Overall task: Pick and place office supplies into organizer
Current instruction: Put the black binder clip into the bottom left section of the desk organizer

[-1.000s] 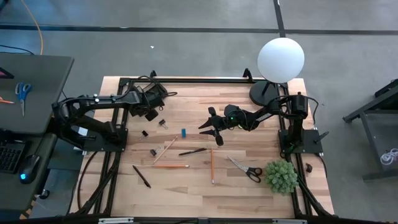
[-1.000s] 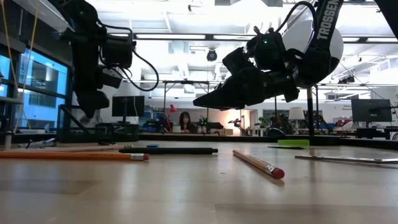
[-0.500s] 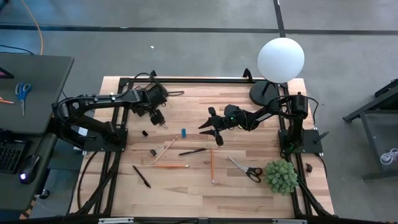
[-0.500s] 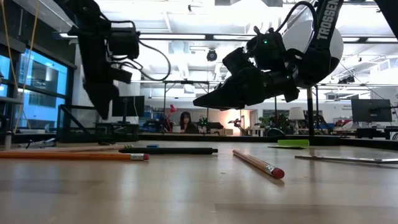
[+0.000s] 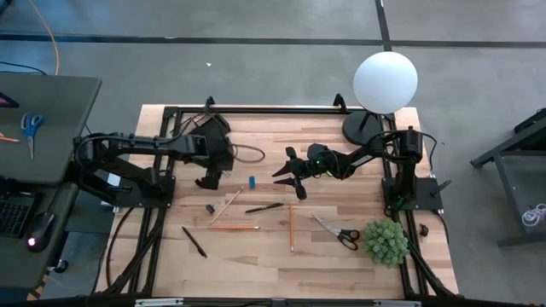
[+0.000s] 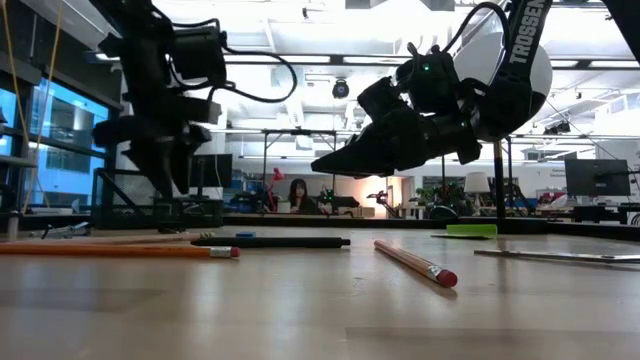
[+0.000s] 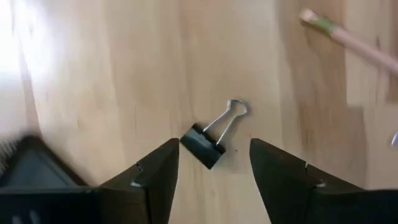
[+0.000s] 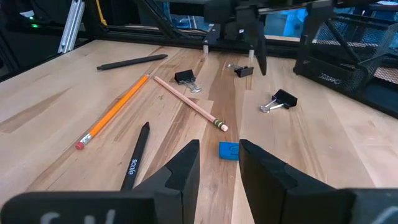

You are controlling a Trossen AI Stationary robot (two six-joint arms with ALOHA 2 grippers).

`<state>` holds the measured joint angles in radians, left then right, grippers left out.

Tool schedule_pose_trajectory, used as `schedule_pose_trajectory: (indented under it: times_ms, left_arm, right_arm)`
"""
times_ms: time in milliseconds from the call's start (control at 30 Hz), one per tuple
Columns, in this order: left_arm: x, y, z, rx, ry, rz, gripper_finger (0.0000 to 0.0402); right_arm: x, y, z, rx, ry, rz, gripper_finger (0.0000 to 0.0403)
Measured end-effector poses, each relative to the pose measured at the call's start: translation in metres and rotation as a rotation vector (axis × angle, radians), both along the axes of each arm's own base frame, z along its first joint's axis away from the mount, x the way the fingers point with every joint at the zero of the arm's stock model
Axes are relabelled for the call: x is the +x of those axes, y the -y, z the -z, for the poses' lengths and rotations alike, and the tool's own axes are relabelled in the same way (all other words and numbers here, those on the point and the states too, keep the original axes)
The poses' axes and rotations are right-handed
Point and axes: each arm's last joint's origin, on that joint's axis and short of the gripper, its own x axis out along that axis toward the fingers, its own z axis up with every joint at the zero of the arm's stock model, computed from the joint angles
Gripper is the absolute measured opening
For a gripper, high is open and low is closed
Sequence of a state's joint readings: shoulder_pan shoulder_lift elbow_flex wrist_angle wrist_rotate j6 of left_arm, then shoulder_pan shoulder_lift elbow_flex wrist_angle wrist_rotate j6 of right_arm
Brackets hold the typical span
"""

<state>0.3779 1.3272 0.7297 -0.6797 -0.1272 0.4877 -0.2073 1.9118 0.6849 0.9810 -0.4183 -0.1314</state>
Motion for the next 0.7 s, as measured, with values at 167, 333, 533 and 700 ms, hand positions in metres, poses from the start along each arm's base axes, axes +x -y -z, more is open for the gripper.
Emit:
schedule_pose_trajectory:
  times_ms: [167,333,533,700]
  left_arm:
    - [0.009,0.007,0.003,0.164,-0.044,0.123,0.021]
    - [0.011,0.007,0.018,0.14,-0.15,0.185,0.0258]
    - [0.013,0.006,0.034,0.128,-0.262,0.295,0.0306]
    - [0.015,0.005,0.041,0.126,-0.309,0.374,0.0298]
  right_arm:
    - [0.0,0.0,0.0,0.0,-0.001,0.0,0.0103]
    - [0.0,0.0,0.0,0.001,-0.002,-0.001,0.0103]
    - [0.0,-0.001,0.001,0.007,-0.006,-0.023,0.0103]
    - [0.0,-0.001,0.001,0.009,-0.005,-0.029,0.0103]
